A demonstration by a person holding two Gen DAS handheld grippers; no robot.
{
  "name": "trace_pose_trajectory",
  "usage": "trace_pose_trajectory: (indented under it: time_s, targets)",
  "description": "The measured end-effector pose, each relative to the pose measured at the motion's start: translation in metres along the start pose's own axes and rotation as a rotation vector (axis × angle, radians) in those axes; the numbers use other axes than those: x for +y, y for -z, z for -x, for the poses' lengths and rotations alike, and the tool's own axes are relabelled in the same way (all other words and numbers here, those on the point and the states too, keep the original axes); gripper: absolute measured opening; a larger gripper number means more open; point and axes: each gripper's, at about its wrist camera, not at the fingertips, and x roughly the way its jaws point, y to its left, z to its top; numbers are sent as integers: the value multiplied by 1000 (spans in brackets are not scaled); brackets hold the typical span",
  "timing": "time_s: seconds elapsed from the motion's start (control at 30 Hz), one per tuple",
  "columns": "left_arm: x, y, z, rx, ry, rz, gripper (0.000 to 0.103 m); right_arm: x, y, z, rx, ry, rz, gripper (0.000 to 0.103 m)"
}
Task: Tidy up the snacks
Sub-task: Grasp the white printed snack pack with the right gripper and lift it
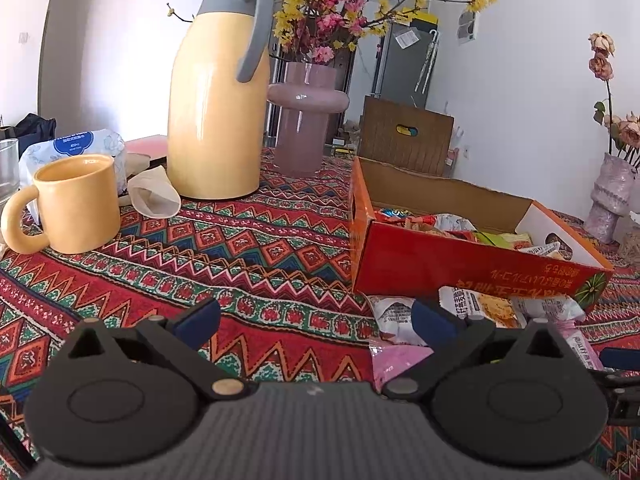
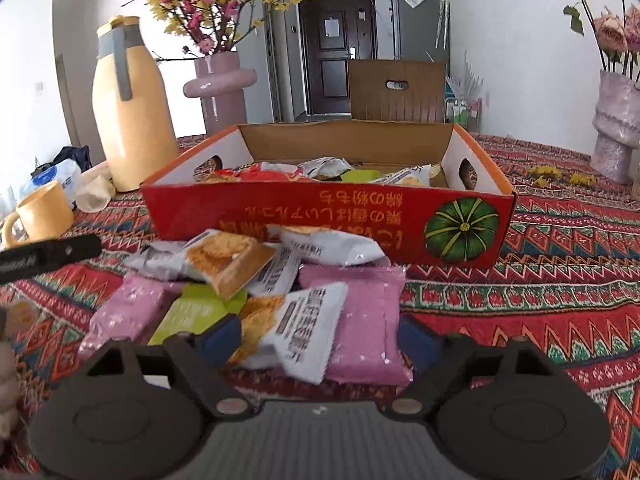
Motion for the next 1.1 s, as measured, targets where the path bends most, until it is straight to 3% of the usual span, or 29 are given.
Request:
trace_pose_trajectory:
  time_s: [0.1,0.37,0.4,0.43,0.77,1.1]
  targets:
    - [1,0,0,-3,3,4,103,5,3,5,-12,5,6,75]
    - [2,0,-1,3,6,15,103,13,0,23,-75,34,41,30]
    - [2,-1,-1,5,6,16,103,12,-1,26,-80,30,37,17]
    - [2,-1,-1,6,6,16,103,12,-1,27,-85,24,35,13]
    - [4,-1,-2,14,7,27,103,27,-2,31,-107,-6,74,9]
    - [5,-1,-3,17,13,35,103,21,4,42,-154,24,47,3]
